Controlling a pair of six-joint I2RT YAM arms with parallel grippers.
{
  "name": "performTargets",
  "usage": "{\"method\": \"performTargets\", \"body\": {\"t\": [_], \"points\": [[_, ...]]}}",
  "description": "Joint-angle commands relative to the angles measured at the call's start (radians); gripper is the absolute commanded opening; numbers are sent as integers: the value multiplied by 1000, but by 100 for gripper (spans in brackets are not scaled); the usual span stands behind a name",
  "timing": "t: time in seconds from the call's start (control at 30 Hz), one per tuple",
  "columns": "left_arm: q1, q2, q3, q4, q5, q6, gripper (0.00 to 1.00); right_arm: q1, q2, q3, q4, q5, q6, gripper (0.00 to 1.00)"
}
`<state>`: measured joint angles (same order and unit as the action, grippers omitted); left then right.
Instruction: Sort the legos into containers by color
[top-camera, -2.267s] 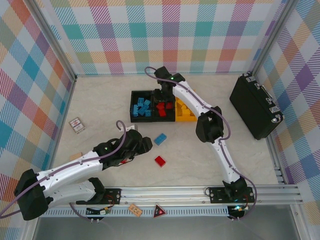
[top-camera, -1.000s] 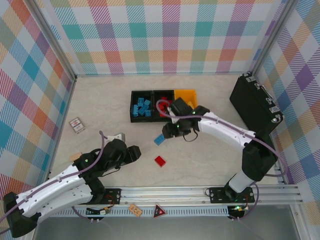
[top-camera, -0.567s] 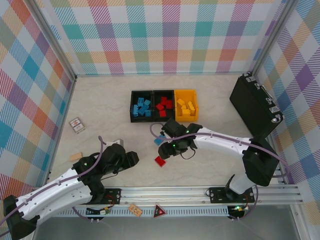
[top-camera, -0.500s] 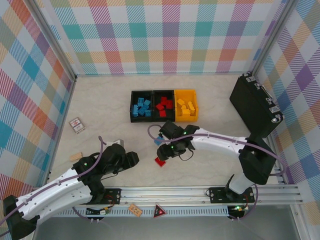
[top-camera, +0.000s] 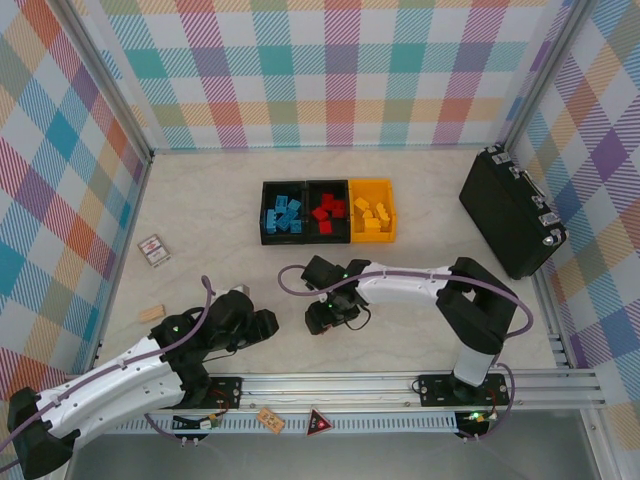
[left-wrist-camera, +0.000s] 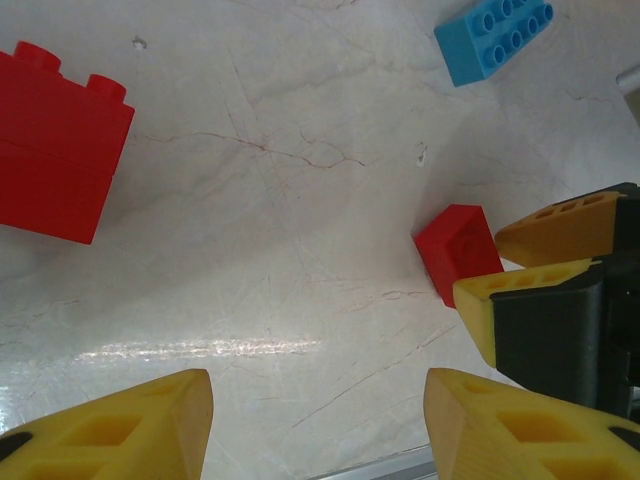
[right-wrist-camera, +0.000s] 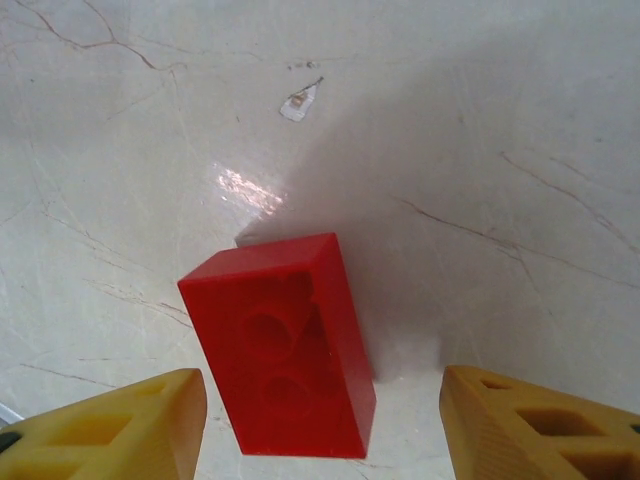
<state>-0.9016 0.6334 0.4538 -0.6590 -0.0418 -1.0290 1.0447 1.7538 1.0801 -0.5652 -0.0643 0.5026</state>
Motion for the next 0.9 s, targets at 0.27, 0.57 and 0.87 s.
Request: {"method": "performTargets", "body": {"t": [0.27, 0.57, 0.87], "points": [[-13, 1, -23, 13, 19, -15, 57, 24, 71, 64, -16, 25, 11, 55], [-13, 18, -23, 46, 33, -15, 57, 23, 32, 83, -55, 76, 13, 34], [-13, 110, 50, 128, -42, 47, 57, -69, -47, 137, -102, 98, -21, 33]]}}
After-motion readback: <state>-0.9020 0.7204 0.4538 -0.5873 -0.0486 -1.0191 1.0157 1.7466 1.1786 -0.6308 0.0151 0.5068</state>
